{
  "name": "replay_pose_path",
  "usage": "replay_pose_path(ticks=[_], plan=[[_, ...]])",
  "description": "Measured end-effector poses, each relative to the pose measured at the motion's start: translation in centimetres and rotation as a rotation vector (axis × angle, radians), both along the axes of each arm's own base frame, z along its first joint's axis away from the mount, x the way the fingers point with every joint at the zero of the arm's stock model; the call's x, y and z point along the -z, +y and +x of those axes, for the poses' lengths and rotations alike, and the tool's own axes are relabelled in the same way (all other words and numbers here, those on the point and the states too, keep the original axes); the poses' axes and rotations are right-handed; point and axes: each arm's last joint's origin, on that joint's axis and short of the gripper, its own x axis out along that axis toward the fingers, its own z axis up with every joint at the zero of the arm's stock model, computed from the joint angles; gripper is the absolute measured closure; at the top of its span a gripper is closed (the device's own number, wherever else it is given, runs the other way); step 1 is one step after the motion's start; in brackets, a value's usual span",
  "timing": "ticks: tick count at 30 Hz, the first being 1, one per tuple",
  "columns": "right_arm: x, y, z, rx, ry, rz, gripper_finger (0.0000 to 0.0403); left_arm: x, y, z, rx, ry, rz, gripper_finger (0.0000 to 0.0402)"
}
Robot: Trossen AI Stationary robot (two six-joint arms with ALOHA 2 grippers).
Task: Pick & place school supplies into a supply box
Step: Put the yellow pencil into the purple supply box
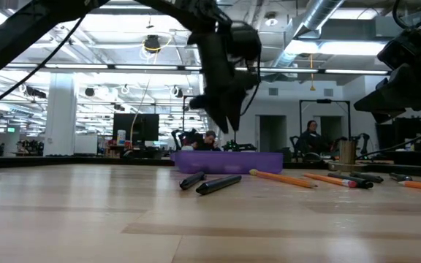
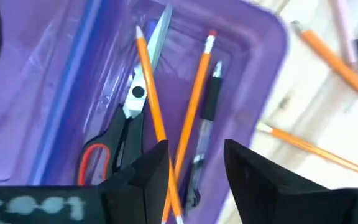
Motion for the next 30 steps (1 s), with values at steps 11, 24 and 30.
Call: replay_pose_path(ticks=[11, 24, 30], plan=[[0.0, 0.0, 0.0, 0.006, 0.004, 0.055, 0.0403, -11.3, -5.1, -1.8, 0.072, -0.081, 0.240, 0.0258], [-0.9, 0.4, 0.3, -0.058, -0.081, 0.206, 0.0403, -20.0, -15.8, -7.8, 0.351, -0.333, 0.297, 0.0258], [-1.6, 0.2, 0.4, 0.017, -0.167, 0.180, 0.0403, -17.6, -19.5, -9.4, 0.451, -0.374, 0.328, 0.0258]])
